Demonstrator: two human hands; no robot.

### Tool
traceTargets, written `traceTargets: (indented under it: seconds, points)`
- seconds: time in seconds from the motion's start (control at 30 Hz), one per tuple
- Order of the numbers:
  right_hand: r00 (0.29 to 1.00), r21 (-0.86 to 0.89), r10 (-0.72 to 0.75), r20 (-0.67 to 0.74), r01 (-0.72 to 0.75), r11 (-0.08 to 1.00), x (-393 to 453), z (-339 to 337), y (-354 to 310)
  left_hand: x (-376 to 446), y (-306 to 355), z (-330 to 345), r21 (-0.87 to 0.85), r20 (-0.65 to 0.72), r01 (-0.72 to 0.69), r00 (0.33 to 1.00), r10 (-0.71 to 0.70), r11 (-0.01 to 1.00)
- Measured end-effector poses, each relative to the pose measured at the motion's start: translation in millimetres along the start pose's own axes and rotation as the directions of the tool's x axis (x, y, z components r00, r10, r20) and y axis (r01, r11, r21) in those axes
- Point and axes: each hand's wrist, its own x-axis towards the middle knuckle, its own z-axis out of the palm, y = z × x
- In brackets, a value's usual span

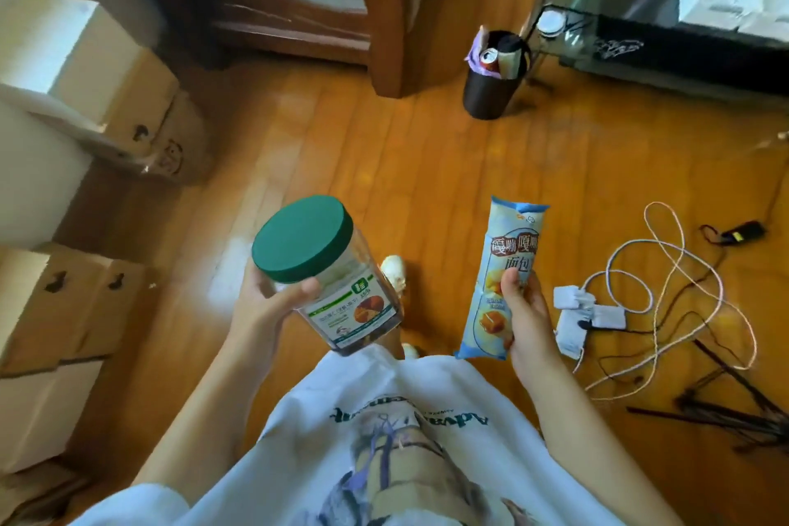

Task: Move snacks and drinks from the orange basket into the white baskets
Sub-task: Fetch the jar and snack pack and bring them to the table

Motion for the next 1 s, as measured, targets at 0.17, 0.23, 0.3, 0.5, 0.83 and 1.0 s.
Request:
traceTargets:
  seconds: [0.17,0.23,0.3,0.5,0.83,1.0]
  points:
    - [0.989,0.085,-0.013,-0.147,0.025,0.996,47.8,-20.9,-31.0,71.5,27.7,55.9,0.084,0.177,-0.008,0.984,-0.007,0.996]
    - [0.983,0.107,-0.016,-0.185,0.036,0.994,73.7,-22.4,-51.0,101.7,42.1,77.4,0.081,0.229,-0.017,0.973,-0.002,0.997]
    - [0.977,0.109,-0.026,-0.211,0.05,0.993,101.6,-21.1,-75.2,133.0,63.3,100.3,0.1,0.267,-0.023,0.964,-0.004,0.995]
    - [0.967,0.142,-0.05,-0.251,0.088,0.986,174.8,-22.5,-149.9,225.8,124.1,162.7,0.163,0.38,-0.091,0.925,0.023,0.982]
    - [0.908,0.241,-0.032,-0.418,0.145,0.96,247.7,-80.3,-210.5,331.6,174.0,287.5,0.214,0.568,-0.154,0.823,0.006,0.965]
    - [0.906,0.246,-0.03,-0.423,0.146,0.958,301.7,-131.0,-245.6,370.3,183.1,364.2,0.208,0.605,-0.181,0.796,0.019,0.961]
